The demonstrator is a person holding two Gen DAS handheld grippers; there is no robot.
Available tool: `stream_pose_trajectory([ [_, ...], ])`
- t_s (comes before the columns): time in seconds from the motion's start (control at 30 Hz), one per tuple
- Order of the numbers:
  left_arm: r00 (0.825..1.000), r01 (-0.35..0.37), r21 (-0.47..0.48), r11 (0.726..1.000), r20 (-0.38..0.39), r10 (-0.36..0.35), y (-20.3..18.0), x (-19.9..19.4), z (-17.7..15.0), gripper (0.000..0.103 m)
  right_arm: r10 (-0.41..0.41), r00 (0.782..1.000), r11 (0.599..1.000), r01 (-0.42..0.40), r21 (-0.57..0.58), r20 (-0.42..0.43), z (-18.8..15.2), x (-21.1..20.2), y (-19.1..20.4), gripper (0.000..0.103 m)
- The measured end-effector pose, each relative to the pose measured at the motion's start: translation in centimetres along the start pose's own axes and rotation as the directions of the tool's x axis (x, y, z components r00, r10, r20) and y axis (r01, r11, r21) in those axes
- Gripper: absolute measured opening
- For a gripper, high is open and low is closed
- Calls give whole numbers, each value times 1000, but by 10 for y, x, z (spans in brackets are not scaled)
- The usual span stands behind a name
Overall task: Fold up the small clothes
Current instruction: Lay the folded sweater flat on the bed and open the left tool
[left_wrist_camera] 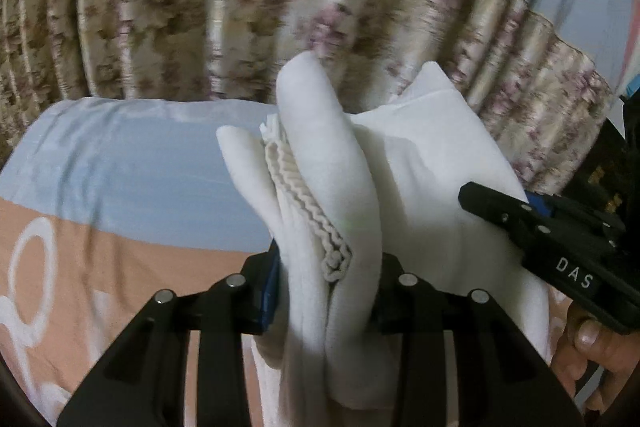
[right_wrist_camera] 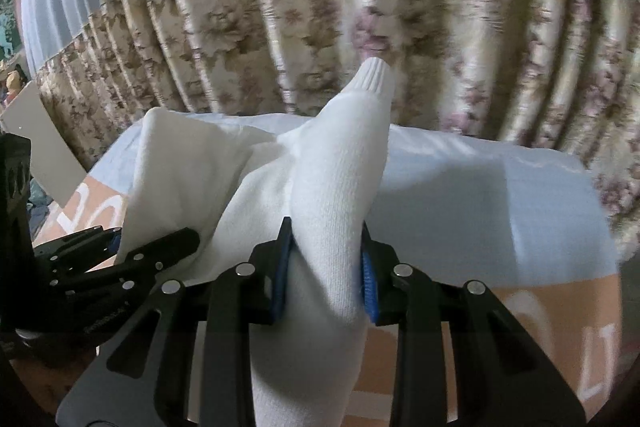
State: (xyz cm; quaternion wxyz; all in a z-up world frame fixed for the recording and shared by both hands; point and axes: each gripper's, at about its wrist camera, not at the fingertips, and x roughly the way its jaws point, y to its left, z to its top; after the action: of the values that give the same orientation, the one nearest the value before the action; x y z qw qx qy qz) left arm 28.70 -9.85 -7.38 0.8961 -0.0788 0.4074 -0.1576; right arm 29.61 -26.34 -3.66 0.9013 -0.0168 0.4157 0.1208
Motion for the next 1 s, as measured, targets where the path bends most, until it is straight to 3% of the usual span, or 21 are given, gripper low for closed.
stream_pose_trajectory([
  [0.2, 998, 39, 55, 998, -44, -36, -64, 46, -11, 38, -72, 997, 997, 73, 32, -25, -30, -12, -67, 31],
  [0.3, 996, 14, 74, 997, -91, -7, -76, 80, -20, 42, -118, 992, 992, 120, 33, -49, -49, 3, -89, 32],
  [0.4, 996, -54, 61, 997, -69, 59, -68, 85, -26, 68, -179, 980, 983, 181, 17, -86, -75, 25, -97, 40],
  [0.43, 994, -94, 61, 994, -48, 97, -65, 82, -28, 83, -203, 976, 979, 205, 21, -73, -83, 26, -99, 43],
  [0.47, 992, -124, 70, 990, -30, 126, -62, 79, -28, 92, -214, 975, 975, 216, 40, -53, -88, 24, -100, 54],
  [0.5, 988, -149, 87, 985, -15, 151, -57, 77, -29, 95, -244, 969, 967, 245, 68, -28, -93, 20, -102, 67],
  [0.53, 987, -161, 97, 982, -11, 163, -52, 77, -30, 100, -254, 967, 964, 255, 80, -21, -96, 19, -103, 69],
  [0.7, 985, -171, 112, 979, 9, 172, -32, 69, -38, 102, -240, 971, 968, 239, 80, 4, -110, 3, -96, 73],
  [0.87, 990, -140, 133, 981, 44, 135, -29, 59, -47, 102, -244, 970, 969, 243, 38, 15, -127, -14, -82, 75],
  [1.0, 988, -147, 212, 966, 80, 133, -27, 52, -44, 102, -244, 970, 969, 244, 23, 2, -145, -25, -74, 77],
])
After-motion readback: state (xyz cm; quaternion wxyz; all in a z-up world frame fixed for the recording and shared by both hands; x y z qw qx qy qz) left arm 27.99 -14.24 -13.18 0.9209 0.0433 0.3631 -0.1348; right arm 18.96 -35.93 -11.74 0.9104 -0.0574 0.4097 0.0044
